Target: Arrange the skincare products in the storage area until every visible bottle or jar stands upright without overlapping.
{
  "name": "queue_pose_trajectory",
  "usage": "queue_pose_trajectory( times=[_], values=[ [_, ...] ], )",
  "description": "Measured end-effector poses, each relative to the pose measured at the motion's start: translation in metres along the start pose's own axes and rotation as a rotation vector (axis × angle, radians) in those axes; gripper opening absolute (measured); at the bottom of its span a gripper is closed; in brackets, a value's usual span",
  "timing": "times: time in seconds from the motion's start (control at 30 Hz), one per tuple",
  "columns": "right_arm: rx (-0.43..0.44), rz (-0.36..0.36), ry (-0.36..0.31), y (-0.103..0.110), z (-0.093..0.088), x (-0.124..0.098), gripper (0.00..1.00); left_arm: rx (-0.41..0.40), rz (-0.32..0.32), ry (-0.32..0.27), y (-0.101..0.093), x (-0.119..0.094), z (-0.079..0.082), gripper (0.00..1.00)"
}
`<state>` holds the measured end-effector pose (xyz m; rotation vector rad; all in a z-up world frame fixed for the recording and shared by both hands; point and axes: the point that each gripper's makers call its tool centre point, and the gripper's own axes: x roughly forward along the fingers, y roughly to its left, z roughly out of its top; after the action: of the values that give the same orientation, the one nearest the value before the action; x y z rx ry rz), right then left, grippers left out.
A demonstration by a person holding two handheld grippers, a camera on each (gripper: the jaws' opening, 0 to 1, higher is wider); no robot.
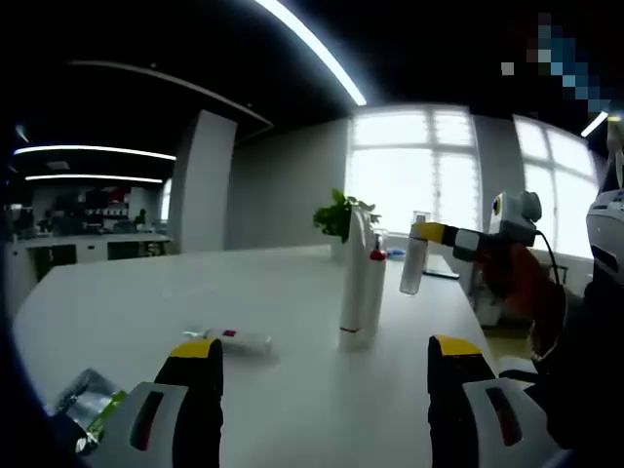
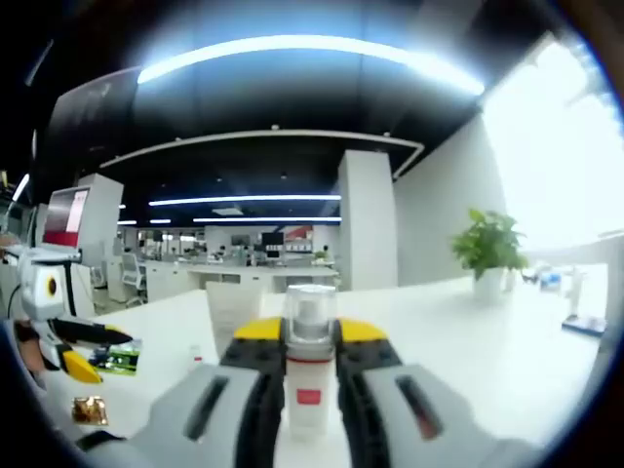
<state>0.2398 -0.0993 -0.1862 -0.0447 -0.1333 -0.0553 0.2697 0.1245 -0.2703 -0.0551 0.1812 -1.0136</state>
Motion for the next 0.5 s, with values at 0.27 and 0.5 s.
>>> queue_pose_trajectory(
  times=[0.27, 0.5],
  values=[
    [0.016, -0.015, 0.023, 0.000, -0.023, -0.001, 0.17, -0.006, -0.011, 0.007, 0.002, 0.005, -0.002, 0.88],
    [0.013, -0.029, 0.048, 0.002, -0.040, -0.003, 0.17, -0.001, -0.017, 0.018, 0.003, 0.007, -0.005, 0.88]
  ],
)
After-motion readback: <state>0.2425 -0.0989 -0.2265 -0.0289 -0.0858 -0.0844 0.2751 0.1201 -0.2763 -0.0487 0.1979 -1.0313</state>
